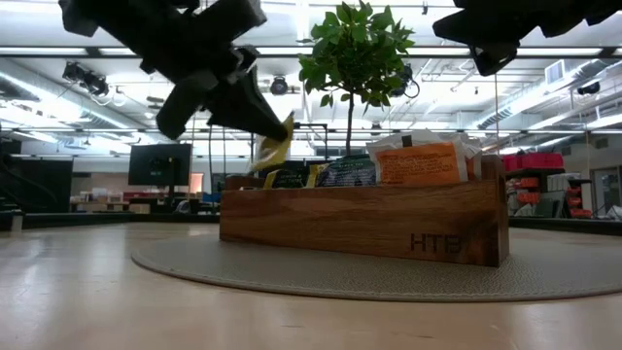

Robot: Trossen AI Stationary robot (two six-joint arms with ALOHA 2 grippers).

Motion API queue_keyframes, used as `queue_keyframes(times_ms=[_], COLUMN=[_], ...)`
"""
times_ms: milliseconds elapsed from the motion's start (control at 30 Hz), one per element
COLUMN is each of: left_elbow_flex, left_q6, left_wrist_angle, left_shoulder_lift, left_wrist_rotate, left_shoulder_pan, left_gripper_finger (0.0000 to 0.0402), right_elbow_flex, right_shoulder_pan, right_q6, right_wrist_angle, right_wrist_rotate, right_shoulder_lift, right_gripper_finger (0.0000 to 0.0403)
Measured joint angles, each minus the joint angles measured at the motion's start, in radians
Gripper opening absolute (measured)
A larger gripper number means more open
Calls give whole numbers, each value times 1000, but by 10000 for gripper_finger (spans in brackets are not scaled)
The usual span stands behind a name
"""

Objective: Pick & Place Tea
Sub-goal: Put the yellow tea bag into the top section of the wooden organizer

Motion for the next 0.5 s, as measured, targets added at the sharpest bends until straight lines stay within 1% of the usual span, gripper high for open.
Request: queue_keyframes(times_ms=[133, 200, 333, 500], left_elbow_flex=[5, 21, 28, 30], left_q6=[34, 58, 33, 58], left_wrist_angle=[93, 81, 37, 31], left_shoulder_lift=[11, 11, 15, 74], left_wrist_rotate=[5, 7, 7, -12], left_shoulder_pan=[-10, -11, -10, -5], left_gripper_finger=[7, 4, 5, 4], right_elbow_flex=[0, 0, 0, 0], right_shoulder_pan=[0, 0, 0, 0], right_q6=[0, 0, 4, 7], right_wrist_angle=[0, -1, -5, -11], right_wrist_rotate=[0, 0, 0, 0], right_shoulder_lift=[0, 0, 0, 3], right_gripper_finger=[162, 162, 162, 162])
